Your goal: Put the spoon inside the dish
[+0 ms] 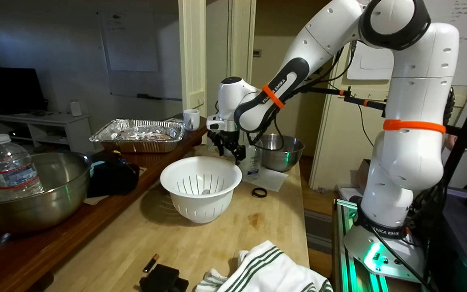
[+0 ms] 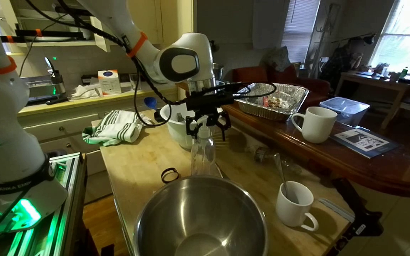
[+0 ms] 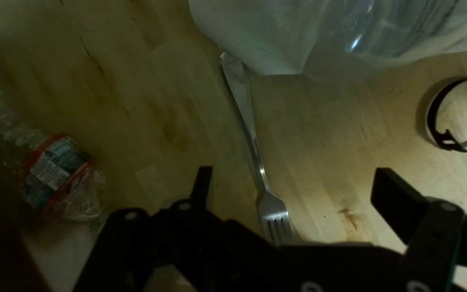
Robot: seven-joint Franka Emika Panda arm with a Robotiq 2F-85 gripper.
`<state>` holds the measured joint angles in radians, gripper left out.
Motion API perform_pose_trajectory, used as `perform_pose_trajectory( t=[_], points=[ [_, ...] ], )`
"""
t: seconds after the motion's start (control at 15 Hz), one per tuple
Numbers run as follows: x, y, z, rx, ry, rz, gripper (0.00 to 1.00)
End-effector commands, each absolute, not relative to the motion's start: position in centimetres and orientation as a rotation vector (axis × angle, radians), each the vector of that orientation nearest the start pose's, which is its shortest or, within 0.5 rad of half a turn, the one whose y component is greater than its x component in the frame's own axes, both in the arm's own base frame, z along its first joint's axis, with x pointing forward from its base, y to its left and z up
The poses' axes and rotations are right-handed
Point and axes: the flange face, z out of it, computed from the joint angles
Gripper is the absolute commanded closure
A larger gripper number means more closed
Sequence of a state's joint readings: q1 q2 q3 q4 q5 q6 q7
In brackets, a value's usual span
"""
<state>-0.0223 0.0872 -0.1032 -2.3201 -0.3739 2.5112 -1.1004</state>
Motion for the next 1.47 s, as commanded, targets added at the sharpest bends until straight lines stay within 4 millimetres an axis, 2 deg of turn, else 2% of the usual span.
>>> perform_pose_trajectory(
  t=[0.0,0.07,0.2,0.33,0.53,1.0,1.4],
  points=[
    [52.5,-6.2,31.1,-2.735,-2.013,0.105,0.00],
    [52.7,-6.2,31.0,-2.734,-2.014,0.107,0.00],
    [53.7,-5.9,30.8,-2.752,-2.068,0.005,0.00],
    [55.1,-5.4,30.0,-2.738,-2.096,-0.087,0.00],
    [56.0,-5.2,28.7,-2.700,-2.120,-0.154,0.00],
    [56.8,-5.8,24.8,-2.642,-2.086,-0.052,0.00],
    [56.8,-6.6,22.6,-2.613,-2.058,-0.014,0.00]
  ],
)
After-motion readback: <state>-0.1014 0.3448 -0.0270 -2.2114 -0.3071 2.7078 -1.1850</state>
